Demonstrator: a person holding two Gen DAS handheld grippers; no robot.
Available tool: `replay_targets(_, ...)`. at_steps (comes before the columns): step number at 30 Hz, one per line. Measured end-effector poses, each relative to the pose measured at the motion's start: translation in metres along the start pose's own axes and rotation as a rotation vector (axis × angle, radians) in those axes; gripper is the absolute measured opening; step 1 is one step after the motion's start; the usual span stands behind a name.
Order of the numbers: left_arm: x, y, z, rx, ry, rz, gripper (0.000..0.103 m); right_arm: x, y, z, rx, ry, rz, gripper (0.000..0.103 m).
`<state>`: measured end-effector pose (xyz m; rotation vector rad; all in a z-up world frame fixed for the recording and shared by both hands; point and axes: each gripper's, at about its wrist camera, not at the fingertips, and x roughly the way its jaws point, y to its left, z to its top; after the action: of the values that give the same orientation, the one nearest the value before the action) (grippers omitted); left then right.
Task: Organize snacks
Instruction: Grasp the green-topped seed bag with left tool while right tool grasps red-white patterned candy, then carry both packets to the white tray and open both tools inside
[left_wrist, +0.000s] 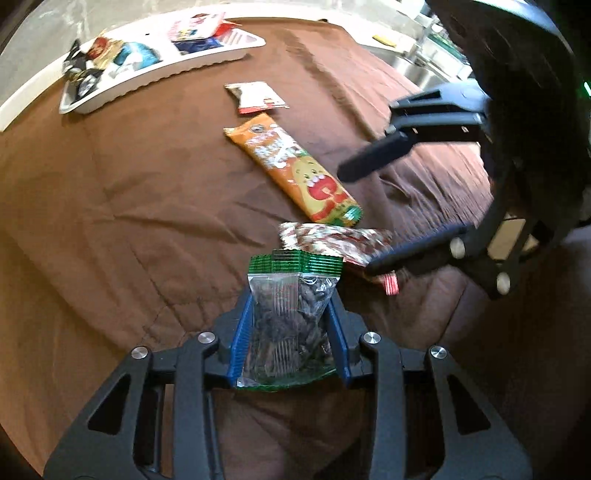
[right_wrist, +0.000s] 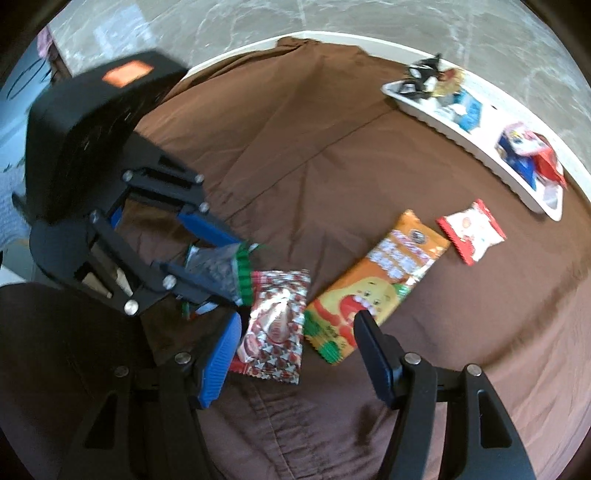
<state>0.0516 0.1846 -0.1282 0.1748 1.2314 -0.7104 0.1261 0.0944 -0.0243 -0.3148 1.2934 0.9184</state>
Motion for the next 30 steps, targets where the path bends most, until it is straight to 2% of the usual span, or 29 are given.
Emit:
replay_targets(4, -0.001, 0.004, -0.002, -0.025, -0.008, 0.001, 0.035, 0.01, 0.011, 0.003, -0.052, 0.027, -0.023, 0.066)
replay_targets(5, -0.002, 0.006, -0.001, -0.031, -0.011, 0.004, 0.035, 0.016, 0.014, 0.002, -0.064, 0.049, -0.034, 0.062)
replay_targets(6, -0.003, 0.007, -0.001, -0.038, -0.012, 0.004, 0.035, 0.02, 0.017, 0.002, -0.076, 0.067, -0.041, 0.052)
replay_targets(7, -0.004, 0.008, -0.002, -0.043, -0.014, -0.001, 0.035, 0.022, 0.018, 0.002, -0.082, 0.064, -0.057, 0.049)
replay_targets(9, -0.005, 0.007, -0.005, -0.051, -0.02, 0.002, 0.035, 0.021, 0.02, 0.002, -0.074, 0.05, -0.064, 0.034)
replay_targets(11, -0.006, 0.009, -0.006, -0.057, -0.024, 0.0, 0.035, 0.02, 0.018, 0.003, -0.058, 0.046, -0.063, 0.032)
replay_targets(21, -0.023, 0.018, -0.003, -0.089, -0.068, -0.018, 0.035, -0.011, -0.026, 0.0, 0.185, -0.039, 0.078, 0.03)
replay_targets(30, -0.035, 0.026, 0.016, -0.094, -0.1, -0.041, 0.035, -0.028, -0.046, -0.004, 0.372, -0.095, 0.218, 0.03)
